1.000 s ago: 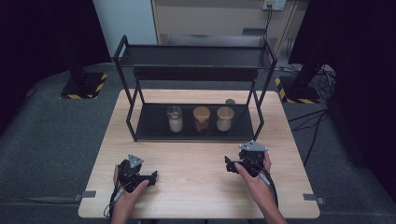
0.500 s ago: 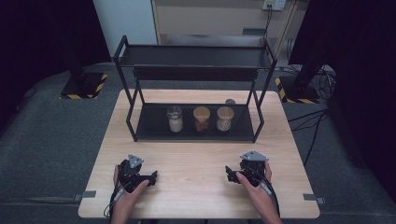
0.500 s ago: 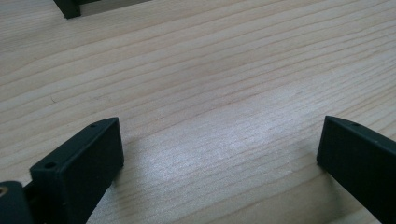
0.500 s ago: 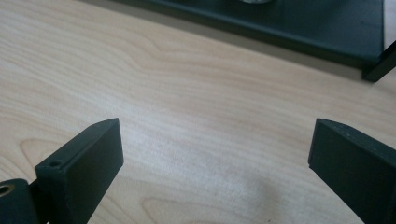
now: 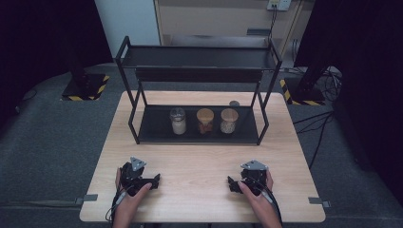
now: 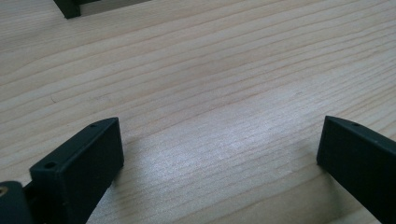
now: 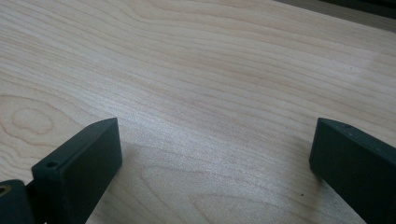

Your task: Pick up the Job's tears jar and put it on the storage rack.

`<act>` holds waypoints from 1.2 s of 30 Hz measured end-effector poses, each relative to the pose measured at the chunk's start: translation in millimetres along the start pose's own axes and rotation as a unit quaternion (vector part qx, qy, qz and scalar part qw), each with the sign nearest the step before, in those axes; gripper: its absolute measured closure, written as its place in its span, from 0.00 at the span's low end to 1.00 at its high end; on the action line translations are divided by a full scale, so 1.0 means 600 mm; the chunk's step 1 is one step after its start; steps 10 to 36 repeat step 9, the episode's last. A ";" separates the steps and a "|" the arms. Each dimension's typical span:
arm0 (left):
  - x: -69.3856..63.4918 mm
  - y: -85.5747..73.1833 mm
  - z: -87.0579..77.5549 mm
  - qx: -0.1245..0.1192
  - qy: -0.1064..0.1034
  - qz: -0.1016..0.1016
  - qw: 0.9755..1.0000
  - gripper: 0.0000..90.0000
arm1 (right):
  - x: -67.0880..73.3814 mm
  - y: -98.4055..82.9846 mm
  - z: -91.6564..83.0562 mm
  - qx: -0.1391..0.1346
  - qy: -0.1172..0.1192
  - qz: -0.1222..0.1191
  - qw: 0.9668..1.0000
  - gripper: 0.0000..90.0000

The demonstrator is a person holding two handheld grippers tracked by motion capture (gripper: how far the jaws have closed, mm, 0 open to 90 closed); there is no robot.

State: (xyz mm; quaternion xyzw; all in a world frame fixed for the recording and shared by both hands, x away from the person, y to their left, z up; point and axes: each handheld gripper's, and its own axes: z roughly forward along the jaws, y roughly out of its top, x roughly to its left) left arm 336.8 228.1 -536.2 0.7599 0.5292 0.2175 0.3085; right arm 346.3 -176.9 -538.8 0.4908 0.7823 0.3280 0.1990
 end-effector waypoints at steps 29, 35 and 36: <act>0.000 0.000 0.000 0.000 0.000 0.000 1.000 0.00 | 0.000 0.000 0.001 -0.002 0.000 -0.001 1.000 0.02; 0.000 0.000 0.000 0.000 0.000 0.000 1.000 0.00 | 0.000 0.000 0.001 -0.002 0.000 -0.001 1.000 0.02; 0.000 0.000 0.000 0.000 0.000 0.000 1.000 0.00 | 0.000 0.000 0.001 -0.002 0.000 -0.001 1.000 0.02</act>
